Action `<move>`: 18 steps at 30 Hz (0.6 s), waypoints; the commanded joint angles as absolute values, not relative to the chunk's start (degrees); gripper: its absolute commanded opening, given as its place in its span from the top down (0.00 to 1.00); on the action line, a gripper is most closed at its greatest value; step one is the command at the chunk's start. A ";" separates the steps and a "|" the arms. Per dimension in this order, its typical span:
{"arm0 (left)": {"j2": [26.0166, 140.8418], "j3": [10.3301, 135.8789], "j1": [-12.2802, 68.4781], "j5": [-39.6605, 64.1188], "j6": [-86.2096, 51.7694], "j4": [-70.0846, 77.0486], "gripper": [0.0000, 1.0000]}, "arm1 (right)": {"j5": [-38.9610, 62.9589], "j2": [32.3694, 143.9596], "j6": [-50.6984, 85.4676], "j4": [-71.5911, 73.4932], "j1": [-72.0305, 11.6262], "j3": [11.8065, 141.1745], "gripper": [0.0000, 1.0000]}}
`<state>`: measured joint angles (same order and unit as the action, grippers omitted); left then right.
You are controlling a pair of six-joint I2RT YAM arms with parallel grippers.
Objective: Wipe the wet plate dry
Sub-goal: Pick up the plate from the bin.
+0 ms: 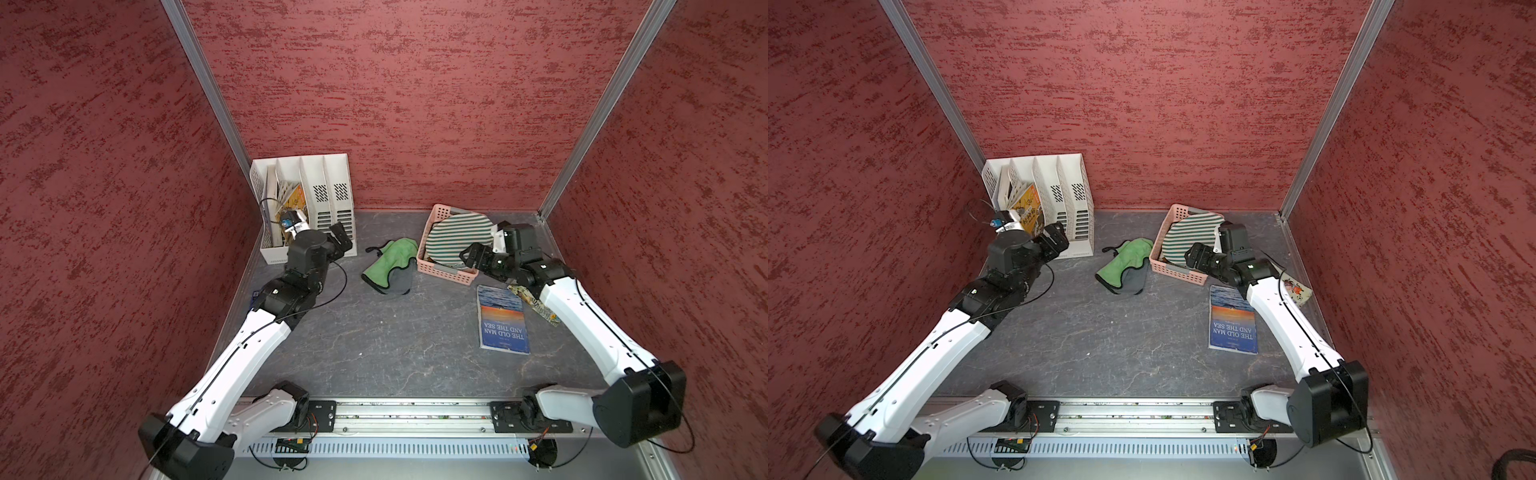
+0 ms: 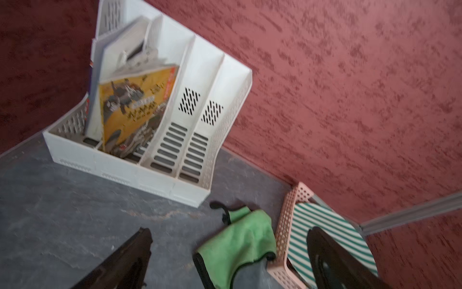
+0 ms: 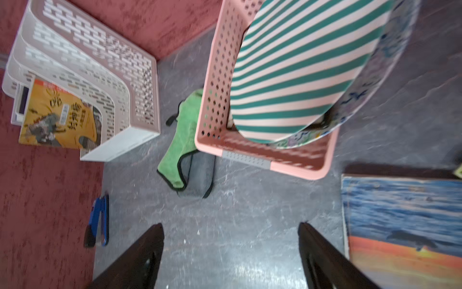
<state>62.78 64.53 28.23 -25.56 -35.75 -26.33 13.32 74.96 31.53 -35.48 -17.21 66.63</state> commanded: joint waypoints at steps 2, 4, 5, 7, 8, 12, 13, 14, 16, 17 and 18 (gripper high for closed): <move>70.80 64.81 35.60 -17.98 -34.20 -38.78 0.00 | 11.72 78.35 28.56 -40.38 -20.72 71.51 0.17; 73.82 64.98 36.67 -11.32 -32.40 -35.27 0.00 | 11.90 82.29 27.97 -41.37 -20.73 75.42 0.20; 75.91 65.33 36.88 -8.47 -32.05 -33.40 0.00 | 10.74 84.89 28.27 -42.59 -20.81 78.41 0.19; 80.58 67.45 37.04 -4.54 -30.87 -32.03 0.00 | 5.80 88.10 31.16 -44.14 -20.32 82.06 0.16; 82.53 69.22 37.23 -3.48 -29.91 -32.14 0.00 | 4.44 89.33 32.43 -44.31 -19.71 83.48 0.14; 91.16 76.20 37.80 -0.29 -24.51 -33.14 0.00 | 3.81 94.86 36.93 -43.61 -14.95 88.16 0.15; 92.70 77.60 37.55 0.52 -23.87 -33.71 0.00 | 3.17 96.25 36.99 -44.55 -14.23 89.91 0.15; 94.30 78.74 37.33 1.43 -23.36 -34.16 0.00 | 2.38 97.90 36.81 -45.26 -13.46 91.56 0.15; 96.74 80.17 36.71 3.34 -22.54 -33.80 0.00 | 1.12 100.14 36.23 -45.33 -12.07 93.56 0.14; 97.64 80.36 36.45 4.11 -21.94 -32.80 0.00 | 1.00 101.55 36.21 -45.12 -11.01 94.37 0.14; 98.36 80.37 36.27 4.73 -21.16 -31.84 0.00 | 1.28 102.65 36.10 -44.73 -10.04 95.11 0.14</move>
<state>96.55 79.20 36.91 0.78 -24.88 -32.93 4.23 100.60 35.20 -43.38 -12.14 92.38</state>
